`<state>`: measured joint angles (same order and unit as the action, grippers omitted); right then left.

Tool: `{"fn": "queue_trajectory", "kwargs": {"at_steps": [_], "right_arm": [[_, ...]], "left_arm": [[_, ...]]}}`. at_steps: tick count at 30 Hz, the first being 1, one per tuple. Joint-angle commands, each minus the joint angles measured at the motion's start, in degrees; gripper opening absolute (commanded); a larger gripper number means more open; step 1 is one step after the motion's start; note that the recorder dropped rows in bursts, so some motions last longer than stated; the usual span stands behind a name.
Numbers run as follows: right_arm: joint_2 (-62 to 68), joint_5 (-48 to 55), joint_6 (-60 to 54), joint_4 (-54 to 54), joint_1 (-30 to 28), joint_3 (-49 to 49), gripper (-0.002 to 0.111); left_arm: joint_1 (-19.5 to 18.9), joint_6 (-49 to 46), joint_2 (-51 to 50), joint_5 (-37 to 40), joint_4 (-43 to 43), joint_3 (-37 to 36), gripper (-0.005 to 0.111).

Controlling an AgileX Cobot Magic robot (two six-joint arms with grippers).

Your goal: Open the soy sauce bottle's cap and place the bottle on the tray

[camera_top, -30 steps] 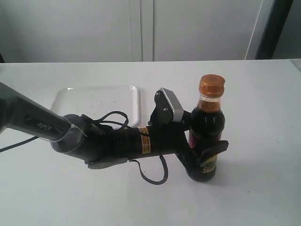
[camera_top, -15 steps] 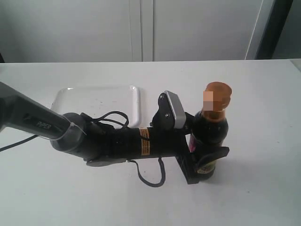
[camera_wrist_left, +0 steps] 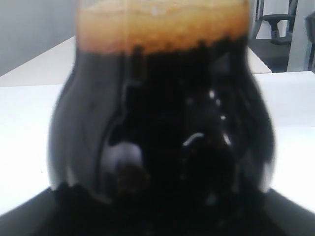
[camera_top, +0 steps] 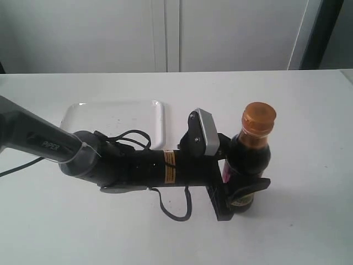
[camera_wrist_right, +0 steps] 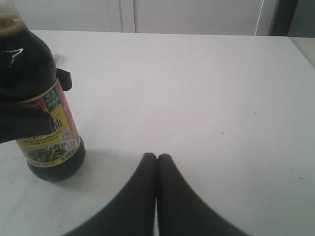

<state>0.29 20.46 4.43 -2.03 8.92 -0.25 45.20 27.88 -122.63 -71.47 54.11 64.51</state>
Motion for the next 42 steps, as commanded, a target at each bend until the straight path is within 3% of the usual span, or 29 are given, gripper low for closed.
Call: {"fn": "queue_trajectory", "kwargs": {"at_steps": [1, 9, 14, 21, 30, 42], "right_arm": [[-0.29, -1.96, -5.22, -1.57, -0.38, 0.25, 0.0], [-0.29, -15.74, -4.83, 1.35, -0.38, 0.25, 0.0], [-0.29, -23.33, 8.33, 6.67, -0.38, 0.25, 0.0], [-0.29, -37.51, 3.87, 3.34, -0.38, 0.25, 0.0], [3.97, -39.2, -4.84, 3.48, -0.38, -6.8, 0.0], [28.46, -39.84, -12.42, 3.49, -0.38, -20.21, 0.0]], "left_arm": [[0.22, 0.58, -0.08, 1.51, 4.22, -0.31, 0.0], [0.22, 0.87, -0.08, 1.51, 5.1, -0.44, 0.0], [0.22, 0.87, -0.08, 1.51, 7.43, -0.44, 0.0], [0.22, 0.87, -0.08, 1.51, 7.72, -0.44, 0.0], [0.22, 2.37, -0.08, 1.51, 7.81, -0.44, 0.0], [0.22, 2.37, -0.08, 1.51, 7.68, -0.44, 0.0]]}}
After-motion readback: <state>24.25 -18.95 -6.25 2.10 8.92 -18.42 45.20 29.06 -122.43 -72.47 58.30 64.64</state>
